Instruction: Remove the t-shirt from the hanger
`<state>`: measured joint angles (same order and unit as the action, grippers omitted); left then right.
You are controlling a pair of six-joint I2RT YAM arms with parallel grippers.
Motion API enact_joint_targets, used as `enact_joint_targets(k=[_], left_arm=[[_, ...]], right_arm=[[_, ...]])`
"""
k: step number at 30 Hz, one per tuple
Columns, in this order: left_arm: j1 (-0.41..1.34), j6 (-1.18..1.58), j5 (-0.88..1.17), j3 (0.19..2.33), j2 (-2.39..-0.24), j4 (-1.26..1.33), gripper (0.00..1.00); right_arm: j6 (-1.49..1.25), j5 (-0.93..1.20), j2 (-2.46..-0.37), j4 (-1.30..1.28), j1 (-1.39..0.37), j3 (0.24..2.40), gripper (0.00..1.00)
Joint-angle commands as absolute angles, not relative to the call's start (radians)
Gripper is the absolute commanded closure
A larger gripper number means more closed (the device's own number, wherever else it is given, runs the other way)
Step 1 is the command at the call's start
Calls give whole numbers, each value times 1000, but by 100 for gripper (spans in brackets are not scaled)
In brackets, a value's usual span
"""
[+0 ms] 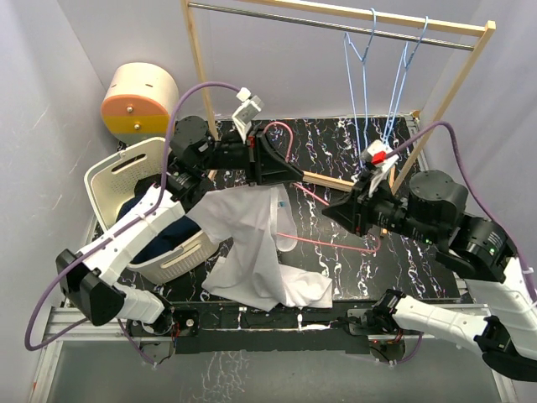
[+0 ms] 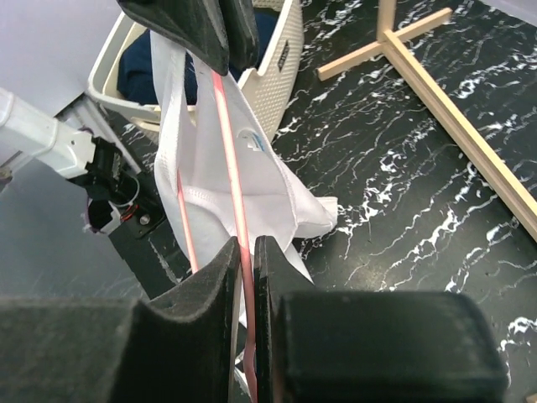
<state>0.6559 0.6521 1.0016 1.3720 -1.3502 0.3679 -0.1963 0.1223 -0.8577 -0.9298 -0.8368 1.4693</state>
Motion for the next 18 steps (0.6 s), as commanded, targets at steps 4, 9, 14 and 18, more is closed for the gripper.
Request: enact_joint_targets(k=[4,9,14,18], left_arm=[[629,625,877,1451,-1388,342,72],[629,476,670,1415,-1305,139,26],[629,356,490,1362,-1187,-4,21],[629,300,402,1323,-1103,-71,21]], right_arm=[[-302,-112,-732,-999,-822,1488,92],[-316,-129,-740,-1024,-822,1486,92],[-312,-127,-763,-1020,-822,1498,92],[-307,-150,-809,-1000,-822,1545,92]])
